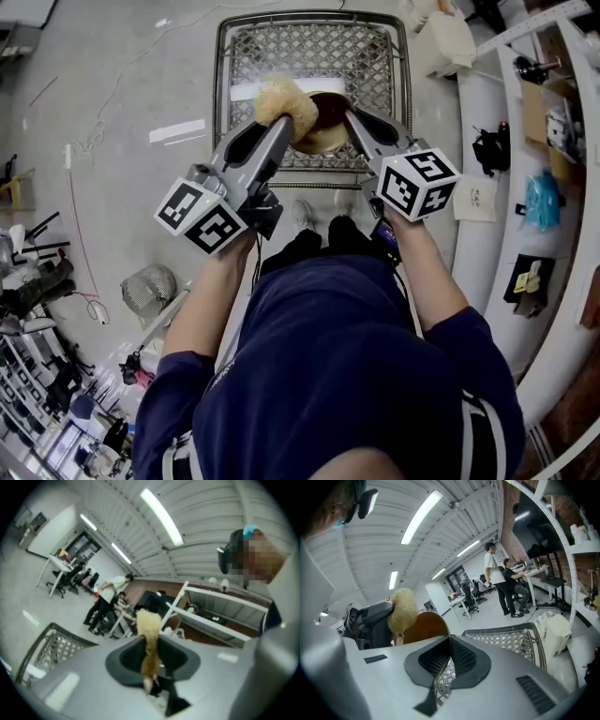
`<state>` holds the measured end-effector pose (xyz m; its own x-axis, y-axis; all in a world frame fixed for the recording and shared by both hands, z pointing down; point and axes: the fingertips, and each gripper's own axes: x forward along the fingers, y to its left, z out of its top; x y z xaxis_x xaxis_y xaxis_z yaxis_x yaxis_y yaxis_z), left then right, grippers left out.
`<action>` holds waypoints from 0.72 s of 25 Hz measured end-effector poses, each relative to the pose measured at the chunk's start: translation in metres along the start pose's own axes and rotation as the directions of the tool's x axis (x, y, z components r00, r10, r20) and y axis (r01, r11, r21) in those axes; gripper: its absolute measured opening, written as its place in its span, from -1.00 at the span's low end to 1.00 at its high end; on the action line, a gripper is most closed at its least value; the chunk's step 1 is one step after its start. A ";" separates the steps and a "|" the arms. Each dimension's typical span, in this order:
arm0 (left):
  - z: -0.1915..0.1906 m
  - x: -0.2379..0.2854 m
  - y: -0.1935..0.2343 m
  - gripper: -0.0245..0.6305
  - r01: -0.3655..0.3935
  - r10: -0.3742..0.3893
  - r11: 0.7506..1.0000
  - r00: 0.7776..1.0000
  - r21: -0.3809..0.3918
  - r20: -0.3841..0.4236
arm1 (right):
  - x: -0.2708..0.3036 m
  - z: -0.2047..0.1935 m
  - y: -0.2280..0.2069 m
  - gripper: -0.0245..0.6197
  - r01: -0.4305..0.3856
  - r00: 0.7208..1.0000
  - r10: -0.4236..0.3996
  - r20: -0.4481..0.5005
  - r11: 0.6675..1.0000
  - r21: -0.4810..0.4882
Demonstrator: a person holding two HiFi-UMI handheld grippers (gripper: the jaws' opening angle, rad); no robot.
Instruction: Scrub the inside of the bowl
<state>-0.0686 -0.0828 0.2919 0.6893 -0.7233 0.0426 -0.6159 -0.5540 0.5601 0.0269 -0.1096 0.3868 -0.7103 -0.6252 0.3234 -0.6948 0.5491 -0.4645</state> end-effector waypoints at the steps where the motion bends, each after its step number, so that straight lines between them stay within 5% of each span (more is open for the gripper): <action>1: 0.006 -0.002 0.002 -0.69 -0.006 0.005 1.000 1.000 0.020 0.010 | -0.001 -0.001 0.000 -0.89 -0.001 1.000 0.001 -0.005 1.000 -0.010; 5: 0.023 -0.007 0.018 -0.69 -0.032 0.031 0.995 0.999 0.090 0.011 | -0.004 -0.005 0.001 -0.89 -0.014 1.000 0.013 -0.025 0.999 -0.029; 12: -0.001 0.006 0.001 -0.69 0.058 -0.014 0.953 0.989 0.297 -0.148 | -0.011 -0.003 0.003 -0.89 -0.041 0.999 0.040 -0.017 0.999 -0.013; 18: -0.019 0.000 -0.002 -0.69 0.068 -0.003 0.945 0.980 0.320 -0.201 | -0.020 0.007 -0.019 -0.89 -0.006 1.000 0.005 0.024 0.999 0.049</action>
<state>-0.0600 -0.0744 0.3066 0.7536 -0.6241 0.2064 -0.6570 -0.7050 0.2671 0.0549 -0.1118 0.3833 -0.7108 -0.6356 0.3014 -0.6841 0.5247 -0.5066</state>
